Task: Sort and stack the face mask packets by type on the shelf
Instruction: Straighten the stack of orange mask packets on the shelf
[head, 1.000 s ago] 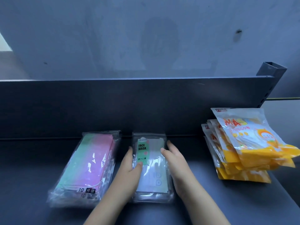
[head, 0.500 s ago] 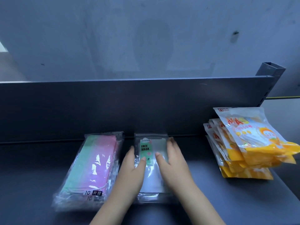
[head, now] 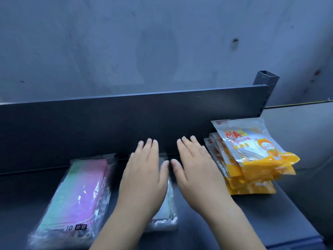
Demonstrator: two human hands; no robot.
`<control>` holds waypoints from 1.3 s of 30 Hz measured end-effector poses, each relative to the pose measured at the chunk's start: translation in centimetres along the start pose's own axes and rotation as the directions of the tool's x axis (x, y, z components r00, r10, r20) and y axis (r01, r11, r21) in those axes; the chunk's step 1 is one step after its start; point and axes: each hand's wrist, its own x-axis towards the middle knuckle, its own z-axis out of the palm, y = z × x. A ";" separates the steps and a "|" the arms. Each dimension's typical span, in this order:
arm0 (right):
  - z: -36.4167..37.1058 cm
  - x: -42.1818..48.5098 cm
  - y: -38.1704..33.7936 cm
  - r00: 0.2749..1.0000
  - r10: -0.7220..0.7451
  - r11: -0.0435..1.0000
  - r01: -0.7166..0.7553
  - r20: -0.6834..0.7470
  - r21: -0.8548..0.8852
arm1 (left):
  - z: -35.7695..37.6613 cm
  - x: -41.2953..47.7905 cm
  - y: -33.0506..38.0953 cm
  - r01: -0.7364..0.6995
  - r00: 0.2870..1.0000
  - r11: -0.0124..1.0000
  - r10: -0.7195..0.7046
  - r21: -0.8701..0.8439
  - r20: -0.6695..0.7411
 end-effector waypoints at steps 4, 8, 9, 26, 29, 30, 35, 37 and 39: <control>-2.9 0.4 3.6 0.996 0.067 0.997 -0.065 -0.052 0.039 | 0.3 1.9 4.6 -0.071 0.997 0.997 0.071 -0.036 0.008; -5.6 1.1 7.7 0.988 0.127 0.992 -0.125 -0.088 0.023 | 1.7 4.1 9.0 -0.106 0.994 0.993 0.107 -0.047 0.005; -6.4 1.1 8.8 0.985 0.143 0.990 -0.140 -0.097 0.031 | 2.1 4.6 10.0 -0.115 0.993 0.992 0.115 -0.046 -0.001; -10.4 2.3 23.5 0.732 0.600 0.556 -0.671 0.322 0.490 | 11.4 7.6 18.4 0.212 0.977 0.784 -0.169 -0.584 0.129; -7.6 2.7 25.3 0.719 0.568 0.458 -0.681 0.401 0.572 | 11.7 7.5 18.3 0.293 0.956 0.600 -0.214 -0.745 0.203; -6.7 2.8 25.9 0.716 0.555 0.429 -0.682 0.424 0.592 | 11.8 7.4 18.3 0.313 0.949 0.548 -0.209 -0.776 0.235; -4.9 2.9 25.6 0.682 0.502 0.301 -0.714 0.532 0.631 | 11.6 6.5 17.0 0.401 0.913 0.366 -0.240 -0.840 0.331; -5.1 2.8 24.3 0.680 0.478 0.276 -0.717 0.555 0.640 | 11.0 6.3 16.3 0.416 0.904 0.333 -0.255 -0.846 0.344; -4.9 2.9 23.0 0.669 0.472 0.254 -0.726 0.574 0.639 | 10.4 5.9 15.4 0.407 0.907 0.325 -0.252 -0.853 0.337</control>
